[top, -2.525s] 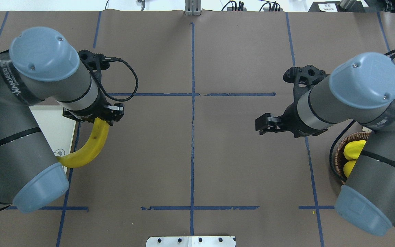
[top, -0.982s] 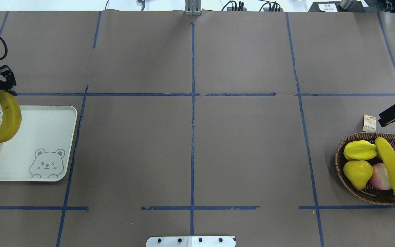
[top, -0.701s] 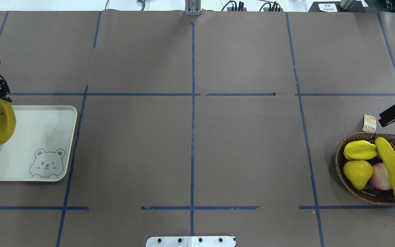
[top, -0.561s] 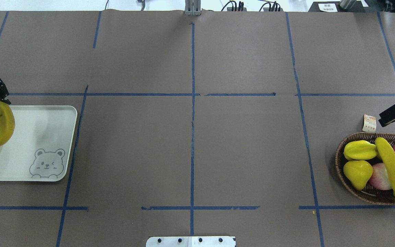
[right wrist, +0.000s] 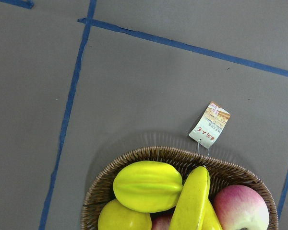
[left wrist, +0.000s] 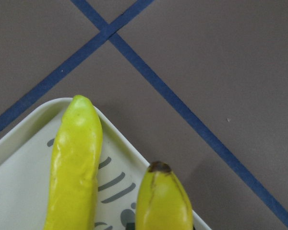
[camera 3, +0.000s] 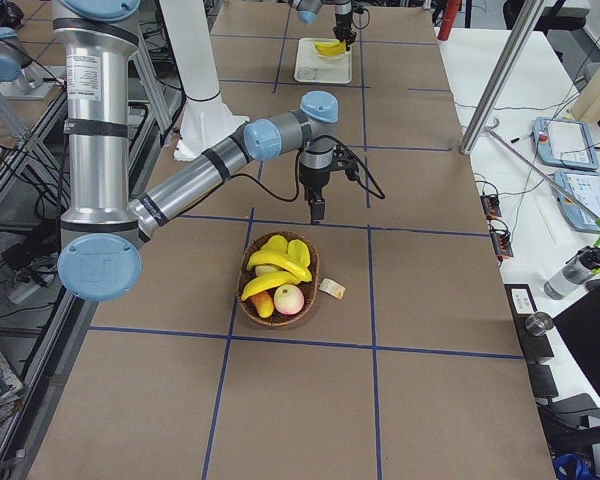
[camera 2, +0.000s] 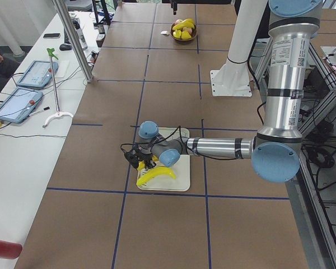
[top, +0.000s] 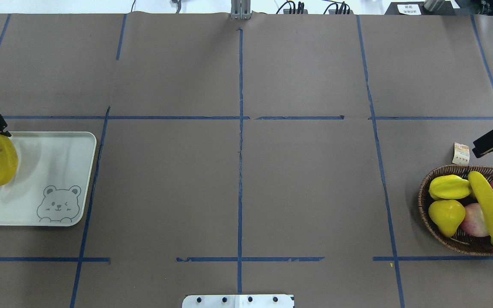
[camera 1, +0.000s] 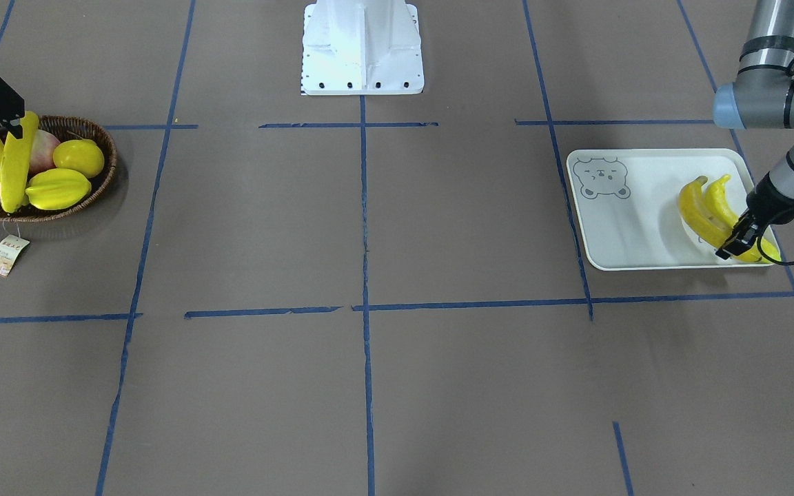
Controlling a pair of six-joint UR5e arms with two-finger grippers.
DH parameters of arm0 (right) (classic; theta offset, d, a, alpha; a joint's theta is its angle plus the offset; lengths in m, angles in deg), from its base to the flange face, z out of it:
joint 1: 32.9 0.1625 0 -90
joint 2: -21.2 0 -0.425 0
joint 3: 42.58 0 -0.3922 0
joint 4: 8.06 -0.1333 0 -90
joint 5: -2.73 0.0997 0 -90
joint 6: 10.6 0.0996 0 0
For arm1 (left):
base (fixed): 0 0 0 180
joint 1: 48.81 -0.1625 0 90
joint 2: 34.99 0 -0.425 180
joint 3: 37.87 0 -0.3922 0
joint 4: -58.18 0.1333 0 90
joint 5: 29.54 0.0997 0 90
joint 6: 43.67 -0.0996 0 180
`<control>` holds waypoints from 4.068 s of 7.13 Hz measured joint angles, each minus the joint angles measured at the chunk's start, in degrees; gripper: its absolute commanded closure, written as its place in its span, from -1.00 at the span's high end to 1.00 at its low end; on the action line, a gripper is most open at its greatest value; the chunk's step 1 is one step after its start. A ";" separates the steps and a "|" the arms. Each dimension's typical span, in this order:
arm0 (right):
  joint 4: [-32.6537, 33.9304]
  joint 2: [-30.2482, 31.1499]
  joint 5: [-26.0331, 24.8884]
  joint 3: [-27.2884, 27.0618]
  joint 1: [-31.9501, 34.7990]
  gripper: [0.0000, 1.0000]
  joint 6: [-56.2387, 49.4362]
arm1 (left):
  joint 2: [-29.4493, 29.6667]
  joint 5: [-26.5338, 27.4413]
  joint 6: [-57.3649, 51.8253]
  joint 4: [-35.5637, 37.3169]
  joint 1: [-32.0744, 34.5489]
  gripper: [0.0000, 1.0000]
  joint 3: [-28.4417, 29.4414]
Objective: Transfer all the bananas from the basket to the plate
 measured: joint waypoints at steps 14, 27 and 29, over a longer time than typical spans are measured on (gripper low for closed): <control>-0.09 0.05 -0.16 -0.25 0.00 0.99 0.28 | -3.70 -6.66 -24.66 18.06 2.55 0.99 -24.26; -24.59 19.28 -13.83 0.80 -18.02 0.99 24.90 | 8.15 -5.72 -44.82 53.56 -8.07 0.99 -47.67; -24.45 20.27 -17.45 1.63 -22.29 0.94 26.13 | 8.24 -5.72 -44.63 53.55 -8.31 0.99 -47.48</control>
